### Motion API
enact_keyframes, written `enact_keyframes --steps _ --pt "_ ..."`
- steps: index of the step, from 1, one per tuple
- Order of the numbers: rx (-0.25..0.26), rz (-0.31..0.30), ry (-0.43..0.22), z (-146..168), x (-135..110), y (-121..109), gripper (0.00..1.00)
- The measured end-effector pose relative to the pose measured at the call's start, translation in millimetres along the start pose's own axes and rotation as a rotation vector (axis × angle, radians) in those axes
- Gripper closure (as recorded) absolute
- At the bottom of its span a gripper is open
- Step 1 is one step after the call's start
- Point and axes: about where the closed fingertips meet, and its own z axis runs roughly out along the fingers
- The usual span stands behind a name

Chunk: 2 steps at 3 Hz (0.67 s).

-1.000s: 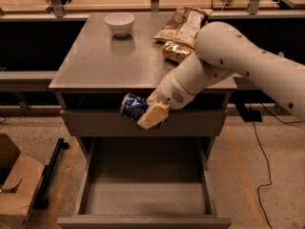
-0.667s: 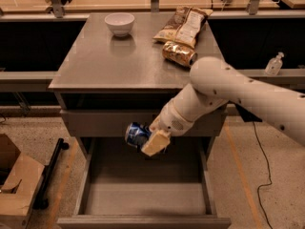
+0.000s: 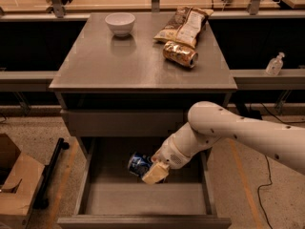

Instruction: Place pepsi can into middle drawer

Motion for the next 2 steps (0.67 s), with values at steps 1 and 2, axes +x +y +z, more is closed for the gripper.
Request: enact_keyframes --steps 1,2 --pt "-0.014 -0.026 0.020 6.6 -5.3 -4.0 1.00" --pt "-0.050 0.005 0.021 39.7 18.8 -20.0 1.00"
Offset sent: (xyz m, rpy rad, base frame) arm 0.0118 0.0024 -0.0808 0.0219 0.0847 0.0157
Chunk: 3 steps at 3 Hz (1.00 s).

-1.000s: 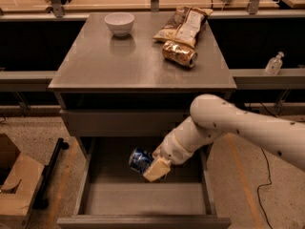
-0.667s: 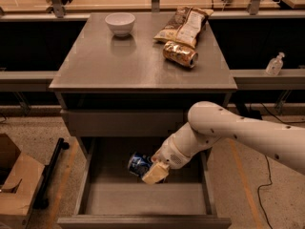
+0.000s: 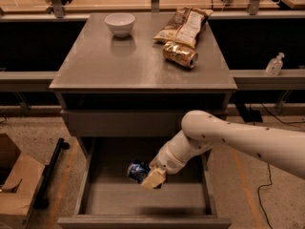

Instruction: Place pepsi can into middle drawer

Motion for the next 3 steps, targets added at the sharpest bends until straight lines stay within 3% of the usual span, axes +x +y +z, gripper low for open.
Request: enact_keyframes --steps 1,3 --pt "-0.022 0.027 0.015 34.0 22.1 -13.1 1.00" --pt "-0.066 0.108 -0.016 102.3 70.4 -34.8 1.00"
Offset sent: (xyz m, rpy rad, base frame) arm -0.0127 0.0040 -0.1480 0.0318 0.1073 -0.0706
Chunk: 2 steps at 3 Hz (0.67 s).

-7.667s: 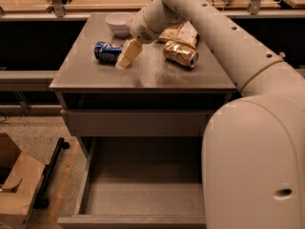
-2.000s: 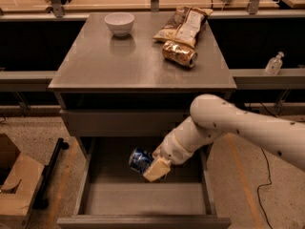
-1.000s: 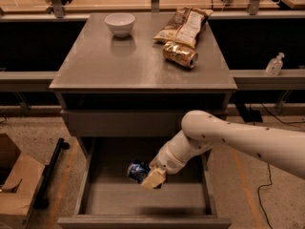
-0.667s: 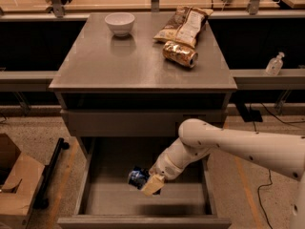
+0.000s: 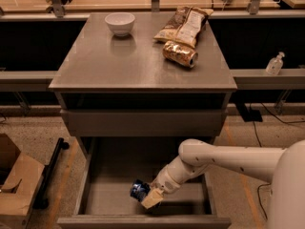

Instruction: Place pepsi can into middle drawer

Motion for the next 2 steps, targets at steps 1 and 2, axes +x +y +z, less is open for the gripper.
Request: enact_keyframes --steps 1,2 --pt "-0.011 0.034 -0.024 17.1 15.0 -9.7 1.00" --pt "0.002 0.074 -0.057 19.7 25.5 -18.4 0.84"
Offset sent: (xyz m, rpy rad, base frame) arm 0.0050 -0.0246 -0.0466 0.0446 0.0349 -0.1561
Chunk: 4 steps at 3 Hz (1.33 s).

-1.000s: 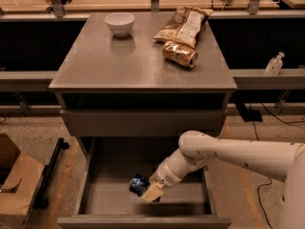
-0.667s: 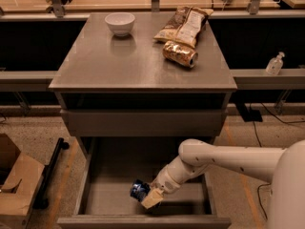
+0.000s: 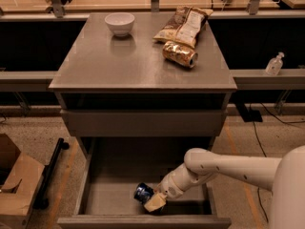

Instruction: Place pepsi can into middle drawer

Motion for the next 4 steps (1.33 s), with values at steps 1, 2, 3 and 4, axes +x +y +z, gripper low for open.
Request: enact_keyframes --steps 1,2,3,4 --pt "0.015 0.021 -0.020 1.2 2.0 -6.8 0.61" --pt "0.028 0.027 -0.041 -2.3 -0.3 -12.5 0.38" --pt "0.037 0.026 -0.068 -7.7 -3.2 -15.5 0.14" --pt "0.034 0.026 -0.067 -6.1 -3.2 -14.7 0.00"
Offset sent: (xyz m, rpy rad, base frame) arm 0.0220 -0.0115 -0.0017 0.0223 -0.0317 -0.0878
